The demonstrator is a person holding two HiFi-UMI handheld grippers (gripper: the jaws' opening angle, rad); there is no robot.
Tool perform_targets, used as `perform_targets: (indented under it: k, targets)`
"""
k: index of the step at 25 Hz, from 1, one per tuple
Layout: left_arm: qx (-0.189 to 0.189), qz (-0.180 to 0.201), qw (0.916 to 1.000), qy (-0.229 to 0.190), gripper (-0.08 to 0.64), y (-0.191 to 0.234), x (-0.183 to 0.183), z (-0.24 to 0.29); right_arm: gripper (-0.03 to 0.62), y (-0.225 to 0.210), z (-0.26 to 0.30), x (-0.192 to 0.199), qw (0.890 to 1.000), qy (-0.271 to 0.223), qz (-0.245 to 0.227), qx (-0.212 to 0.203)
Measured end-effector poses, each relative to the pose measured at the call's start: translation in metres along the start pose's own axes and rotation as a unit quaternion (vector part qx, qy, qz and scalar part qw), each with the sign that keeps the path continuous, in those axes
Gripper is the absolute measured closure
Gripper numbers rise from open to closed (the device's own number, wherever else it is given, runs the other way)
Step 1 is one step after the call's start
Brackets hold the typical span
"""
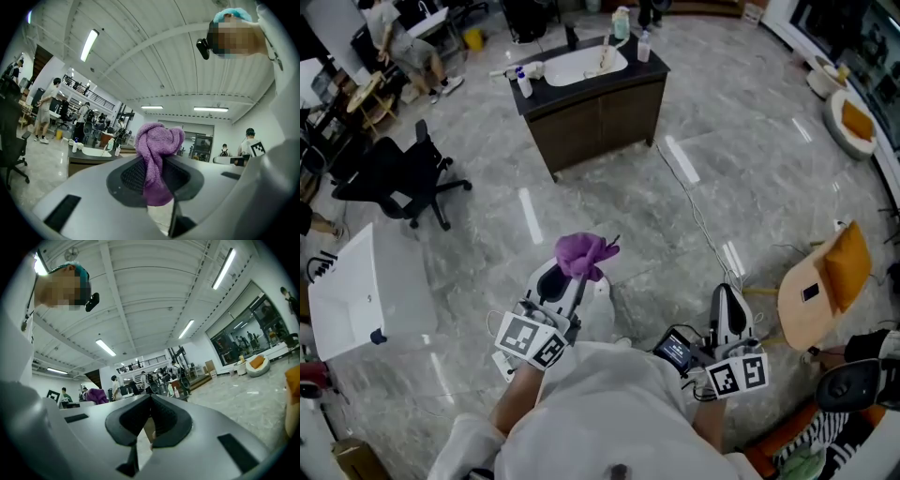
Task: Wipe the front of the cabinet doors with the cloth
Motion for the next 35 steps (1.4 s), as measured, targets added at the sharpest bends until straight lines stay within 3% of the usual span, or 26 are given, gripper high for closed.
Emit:
perform_targets:
  k: [6,12,17,21,26,35]
  targets:
    - [0.005,-0.033,0.9993,0.015,0.477,0.060,-0.009,0.083,0.565,-0.024,0.083,-0.026,0.999,-0.005,-0.008,0.035]
    - [0.044,-0.025,0.9987,0.002,0.477,0.109,-0.036,0.150,0.565,-0.030,0.157,-0.046,0.998,-0.015,-0.028,0.048]
    - [0.042,-0.020,0.9989,-0.001,0.477,0.149,-0.052,0.178,0.565,-0.031,0.201,-0.047,0.998,-0.007,-0.027,0.055]
    - [0.027,-0.030,0.9992,-0.007,0.477,0.164,-0.057,0.193,0.565,-0.043,0.229,-0.051,0.998,0.003,-0.025,0.051]
    - [-0.001,-0.020,0.9998,-0.008,0.477,0.167,-0.055,0.219,0.565,-0.075,0.277,-0.056,1.000,0.009,-0.019,0.017]
    - [-0.101,-0.024,0.9940,-0.036,0.479,0.147,-0.055,0.300,0.565,-0.181,0.369,-0.085,0.996,0.042,-0.031,-0.076]
Point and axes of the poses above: the fingertips, and each gripper's own axes: z forward along the fingers, y to its left, x out of its underside, the point moved 8 cm from there along -z, backward along the fingers, and after that the axes turned 3 degrees about y, right-handed, at the moved point
